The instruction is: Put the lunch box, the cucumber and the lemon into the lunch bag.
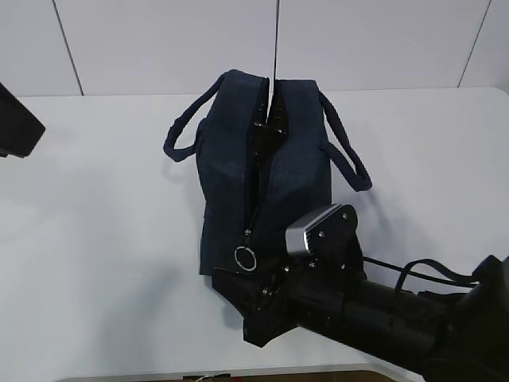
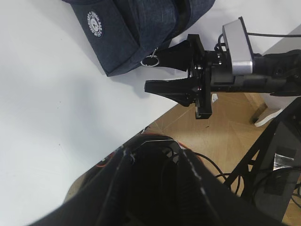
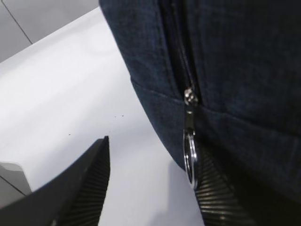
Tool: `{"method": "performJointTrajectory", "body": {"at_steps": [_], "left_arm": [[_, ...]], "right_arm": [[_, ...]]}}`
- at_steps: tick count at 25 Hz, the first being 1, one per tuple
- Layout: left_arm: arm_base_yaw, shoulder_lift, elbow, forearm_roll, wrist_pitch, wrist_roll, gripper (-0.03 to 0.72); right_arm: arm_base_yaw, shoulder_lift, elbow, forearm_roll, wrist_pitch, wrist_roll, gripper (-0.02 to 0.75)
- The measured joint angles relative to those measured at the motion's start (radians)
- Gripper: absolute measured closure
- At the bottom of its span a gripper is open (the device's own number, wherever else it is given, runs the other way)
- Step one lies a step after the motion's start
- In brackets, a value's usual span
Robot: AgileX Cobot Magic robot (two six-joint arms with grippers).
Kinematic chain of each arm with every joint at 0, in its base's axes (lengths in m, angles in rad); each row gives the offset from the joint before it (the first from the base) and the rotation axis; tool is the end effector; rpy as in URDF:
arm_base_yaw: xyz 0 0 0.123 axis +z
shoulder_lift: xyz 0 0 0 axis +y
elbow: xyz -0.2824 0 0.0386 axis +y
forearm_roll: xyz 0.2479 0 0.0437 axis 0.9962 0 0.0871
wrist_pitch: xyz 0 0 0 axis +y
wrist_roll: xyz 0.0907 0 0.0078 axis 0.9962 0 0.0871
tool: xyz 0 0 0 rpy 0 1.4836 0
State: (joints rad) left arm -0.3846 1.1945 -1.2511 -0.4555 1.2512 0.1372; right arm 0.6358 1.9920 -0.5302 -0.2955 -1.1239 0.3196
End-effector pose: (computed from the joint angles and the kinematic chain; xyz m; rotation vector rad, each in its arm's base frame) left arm 0.1864 -0.1165 0.3847 0.6321 2.5830 -0.7032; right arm 0.2318 0.2008 0.0999 -0.6097 1.8094 0.8128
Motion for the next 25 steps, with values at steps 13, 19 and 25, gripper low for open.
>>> {"method": "performJointTrajectory", "body": {"at_steps": [13, 19, 25], "left_arm": [[0.0, 0.0, 0.0, -0.002, 0.0, 0.0, 0.446], [0.0, 0.0, 0.0, -0.013, 0.0, 0.0, 0.446], [0.0, 0.0, 0.0, -0.023, 0.0, 0.0, 0.446]], "right_arm": [[0.0, 0.0, 0.0, 0.007, -0.002, 0.002, 0.318], [0.0, 0.0, 0.0, 0.012, -0.007, 0.002, 0.475], [0.0, 0.0, 0.0, 0.026, -0.001, 0.004, 0.507]]}}
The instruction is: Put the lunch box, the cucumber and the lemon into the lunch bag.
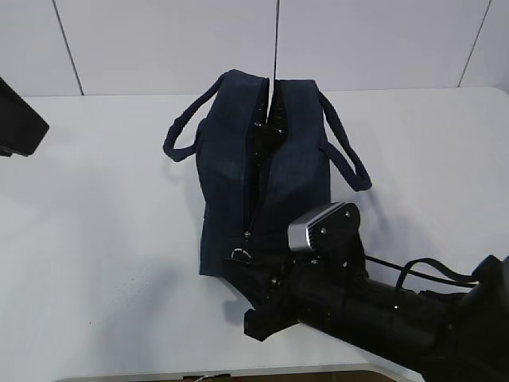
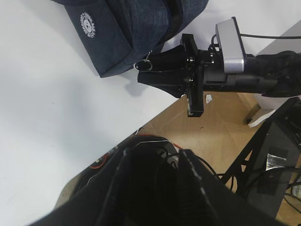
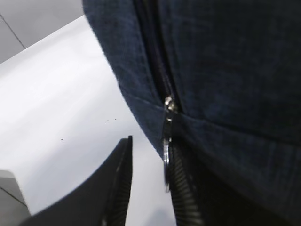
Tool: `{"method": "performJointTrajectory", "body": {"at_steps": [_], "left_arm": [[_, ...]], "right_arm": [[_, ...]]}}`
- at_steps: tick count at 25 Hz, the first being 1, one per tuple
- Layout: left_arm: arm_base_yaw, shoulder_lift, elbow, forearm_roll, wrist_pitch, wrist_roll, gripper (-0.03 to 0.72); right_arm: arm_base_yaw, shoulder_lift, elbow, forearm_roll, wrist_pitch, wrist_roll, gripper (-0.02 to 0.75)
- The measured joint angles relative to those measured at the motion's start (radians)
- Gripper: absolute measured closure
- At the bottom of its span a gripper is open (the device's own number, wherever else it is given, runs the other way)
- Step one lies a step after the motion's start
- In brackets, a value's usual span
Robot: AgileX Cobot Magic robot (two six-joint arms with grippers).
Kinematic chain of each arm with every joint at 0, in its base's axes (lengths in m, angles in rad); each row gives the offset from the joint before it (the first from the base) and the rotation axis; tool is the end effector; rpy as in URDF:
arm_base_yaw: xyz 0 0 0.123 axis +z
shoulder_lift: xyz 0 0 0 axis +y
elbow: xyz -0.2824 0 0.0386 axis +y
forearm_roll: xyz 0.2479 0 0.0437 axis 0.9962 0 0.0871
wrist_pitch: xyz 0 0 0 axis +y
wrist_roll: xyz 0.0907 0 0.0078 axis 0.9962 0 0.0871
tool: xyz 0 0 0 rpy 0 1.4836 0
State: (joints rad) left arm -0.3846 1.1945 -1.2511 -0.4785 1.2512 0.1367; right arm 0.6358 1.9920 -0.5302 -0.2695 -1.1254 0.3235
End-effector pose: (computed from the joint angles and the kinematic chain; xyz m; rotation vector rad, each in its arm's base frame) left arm 0.1856 -0.1181 0.3856 0.6276 2.5797 -0.7350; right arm 0.2335 0.1995 0.1001 -0.5782 1.8145 0.8038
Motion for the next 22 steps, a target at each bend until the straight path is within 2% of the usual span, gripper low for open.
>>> {"method": "performJointTrajectory", "body": {"at_steps": [5, 11, 17, 22], "left_arm": [[0.0, 0.0, 0.0, -0.017, 0.0, 0.0, 0.446], [0.0, 0.0, 0.0, -0.022, 0.0, 0.0, 0.446], [0.0, 0.0, 0.0, -0.024, 0.0, 0.0, 0.446], [0.0, 0.0, 0.0, -0.024, 0.0, 0.0, 0.445]], "right_arm": [[0.0, 0.0, 0.0, 0.024, 0.006, 0.0, 0.533], [0.0, 0.0, 0.0, 0.03, 0.031, 0.0, 0.727], [0.0, 0.0, -0.001, 0.028, 0.044, 0.0, 0.733], [0.0, 0.0, 0.003, -0.024, 0.038, 0.019, 0.733]]}}
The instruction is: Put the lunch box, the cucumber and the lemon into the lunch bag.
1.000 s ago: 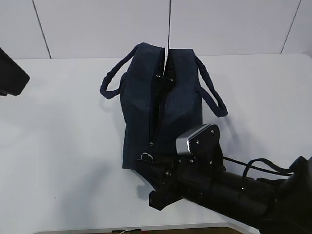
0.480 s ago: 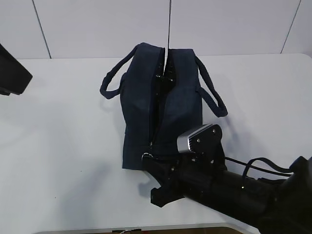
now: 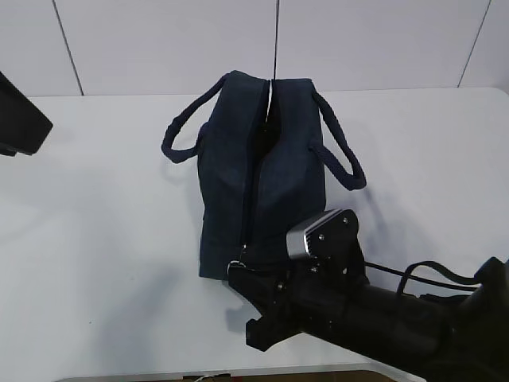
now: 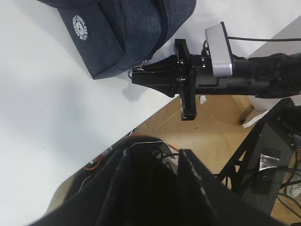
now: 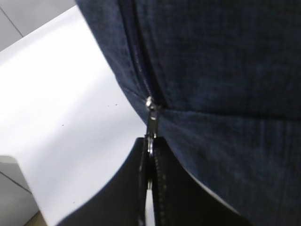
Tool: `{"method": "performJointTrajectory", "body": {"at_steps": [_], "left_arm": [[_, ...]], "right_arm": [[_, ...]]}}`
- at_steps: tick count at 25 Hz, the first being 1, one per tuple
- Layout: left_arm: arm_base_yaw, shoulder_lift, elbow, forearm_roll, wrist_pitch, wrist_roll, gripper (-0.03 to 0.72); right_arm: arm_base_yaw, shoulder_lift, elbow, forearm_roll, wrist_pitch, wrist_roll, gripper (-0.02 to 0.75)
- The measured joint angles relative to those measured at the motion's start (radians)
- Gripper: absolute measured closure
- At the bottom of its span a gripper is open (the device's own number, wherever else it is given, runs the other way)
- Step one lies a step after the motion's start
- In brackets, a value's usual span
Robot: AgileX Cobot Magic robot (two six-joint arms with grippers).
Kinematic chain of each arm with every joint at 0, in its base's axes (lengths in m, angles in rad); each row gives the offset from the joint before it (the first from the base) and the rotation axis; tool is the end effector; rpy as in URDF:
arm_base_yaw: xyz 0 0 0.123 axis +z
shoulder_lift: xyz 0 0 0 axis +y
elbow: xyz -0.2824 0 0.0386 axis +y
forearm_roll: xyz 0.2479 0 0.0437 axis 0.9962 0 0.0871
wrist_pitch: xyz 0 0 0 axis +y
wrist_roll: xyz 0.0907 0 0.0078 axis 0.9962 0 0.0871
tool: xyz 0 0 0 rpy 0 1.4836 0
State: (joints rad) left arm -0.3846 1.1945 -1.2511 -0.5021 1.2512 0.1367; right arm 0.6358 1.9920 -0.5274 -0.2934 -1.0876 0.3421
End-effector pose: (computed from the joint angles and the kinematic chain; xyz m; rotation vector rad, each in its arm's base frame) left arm 0.1848 -0.1197 0.3865 0.6236 2.5757 -0.7674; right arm 0.2310 0.1994 0.0963 -0.5980 1.8573 0.8092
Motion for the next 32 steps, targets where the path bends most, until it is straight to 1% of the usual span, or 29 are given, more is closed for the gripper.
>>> {"method": "performJointTrajectory", "body": {"at_steps": [4, 11, 14, 22, 32], "left_arm": [[0.0, 0.0, 0.0, 0.023, 0.0, 0.0, 0.445], [0.0, 0.0, 0.0, 0.03, 0.0, 0.0, 0.445], [0.0, 0.0, 0.022, 0.03, 0.0, 0.0, 0.445], [0.0, 0.0, 0.117, 0.032, -0.002, 0.0, 0.445], [0.0, 0.002, 0.12, 0.034, -0.005, 0.006, 0.446]], "right_arm": [[0.0, -0.022, 0.018, -0.014, 0.0, 0.009, 0.733], [0.0, -0.094, 0.023, -0.04, 0.009, 0.011, 0.733], [0.0, -0.131, 0.023, -0.046, 0.037, 0.013, 0.733], [0.0, -0.269, 0.027, -0.076, 0.227, 0.013, 0.733], [0.0, -0.419, 0.02, -0.109, 0.485, 0.013, 0.733]]}}
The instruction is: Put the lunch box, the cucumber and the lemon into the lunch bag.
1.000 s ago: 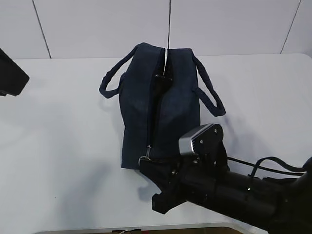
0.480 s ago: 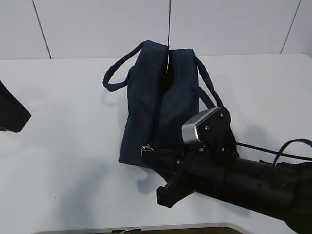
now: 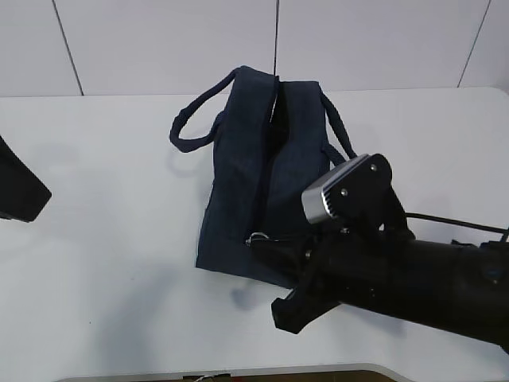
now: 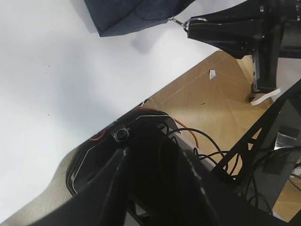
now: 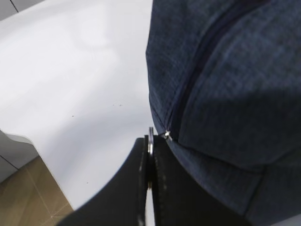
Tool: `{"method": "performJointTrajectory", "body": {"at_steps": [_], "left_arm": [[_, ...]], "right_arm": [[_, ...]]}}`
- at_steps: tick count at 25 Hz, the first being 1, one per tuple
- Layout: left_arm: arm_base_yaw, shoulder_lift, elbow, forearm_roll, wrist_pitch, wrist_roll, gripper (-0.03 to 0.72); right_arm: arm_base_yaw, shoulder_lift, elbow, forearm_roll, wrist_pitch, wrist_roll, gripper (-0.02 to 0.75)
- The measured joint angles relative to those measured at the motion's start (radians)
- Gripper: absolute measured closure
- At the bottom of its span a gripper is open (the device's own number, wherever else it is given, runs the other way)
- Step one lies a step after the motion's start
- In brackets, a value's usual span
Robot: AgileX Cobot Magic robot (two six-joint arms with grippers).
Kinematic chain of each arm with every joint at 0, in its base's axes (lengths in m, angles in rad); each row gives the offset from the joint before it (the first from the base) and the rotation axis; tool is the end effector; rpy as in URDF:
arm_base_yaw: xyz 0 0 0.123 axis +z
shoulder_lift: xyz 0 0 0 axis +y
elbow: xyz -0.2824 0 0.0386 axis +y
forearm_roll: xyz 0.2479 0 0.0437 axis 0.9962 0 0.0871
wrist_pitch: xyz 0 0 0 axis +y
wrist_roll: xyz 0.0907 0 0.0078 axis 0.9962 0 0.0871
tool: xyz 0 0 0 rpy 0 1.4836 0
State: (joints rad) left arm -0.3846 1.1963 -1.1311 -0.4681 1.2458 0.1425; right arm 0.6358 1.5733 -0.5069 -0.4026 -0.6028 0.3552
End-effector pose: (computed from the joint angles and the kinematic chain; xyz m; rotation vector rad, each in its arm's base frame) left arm 0.1833 -0.1162 0.3510 0.6239 2.7004 -0.7165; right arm 0.2121 0.1817 0.1735 -0.7580 1.8856 0.6404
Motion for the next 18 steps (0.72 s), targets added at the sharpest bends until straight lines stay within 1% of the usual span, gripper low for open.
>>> {"method": "performJointTrajectory", "body": {"at_steps": [6, 10, 18], "left_arm": [[0.0, 0.002, 0.0, -0.002, -0.003, 0.014, 0.446], [0.0, 0.008, 0.01, -0.004, -0.011, 0.029, 0.446], [0.0, 0.022, 0.019, -0.011, -0.045, 0.066, 0.446]], "right_arm": [[0.0, -0.072, -0.052, -0.022, 0.121, 0.0, 0.733], [0.0, -0.098, -0.104, -0.059, 0.193, 0.0, 0.733], [0.0, -0.106, -0.256, -0.111, 0.315, 0.0, 0.733]]}}
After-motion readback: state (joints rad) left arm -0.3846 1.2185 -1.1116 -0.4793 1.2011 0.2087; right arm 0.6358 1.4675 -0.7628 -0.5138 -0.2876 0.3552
